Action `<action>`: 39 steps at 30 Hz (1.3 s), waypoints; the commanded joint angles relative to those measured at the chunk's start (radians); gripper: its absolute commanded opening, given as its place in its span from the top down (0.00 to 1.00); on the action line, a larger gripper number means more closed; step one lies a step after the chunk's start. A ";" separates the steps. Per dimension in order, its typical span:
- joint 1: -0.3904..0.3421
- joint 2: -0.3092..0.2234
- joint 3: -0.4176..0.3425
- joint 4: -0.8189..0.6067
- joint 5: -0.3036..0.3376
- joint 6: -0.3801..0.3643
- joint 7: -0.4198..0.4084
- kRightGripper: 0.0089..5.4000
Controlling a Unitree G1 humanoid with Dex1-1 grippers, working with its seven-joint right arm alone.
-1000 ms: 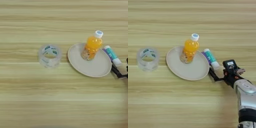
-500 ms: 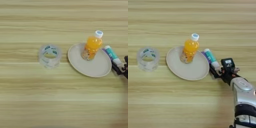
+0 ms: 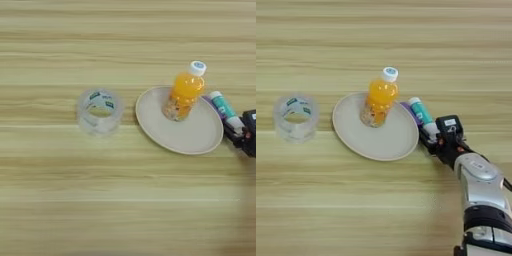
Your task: Move the objects on the table
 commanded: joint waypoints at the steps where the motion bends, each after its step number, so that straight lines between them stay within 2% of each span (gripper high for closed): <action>1: -0.059 -0.041 -0.003 -0.033 0.007 -0.018 -0.014 0.64; 4: -0.059 -0.040 -0.002 -0.035 0.007 -0.017 -0.014 0.68; 11: -0.059 -0.042 -0.013 -0.060 0.010 -0.021 -0.037 0.68; 21: -0.028 -0.051 -0.047 -0.186 0.027 -0.003 -0.062 0.69; 27: 0.031 -0.039 -0.061 -0.351 0.026 0.041 -0.070 0.69; 32: 0.096 -0.012 -0.030 -0.508 0.013 0.089 -0.052 0.69; 39: 0.144 0.002 0.002 -0.610 0.002 0.136 -0.034 0.69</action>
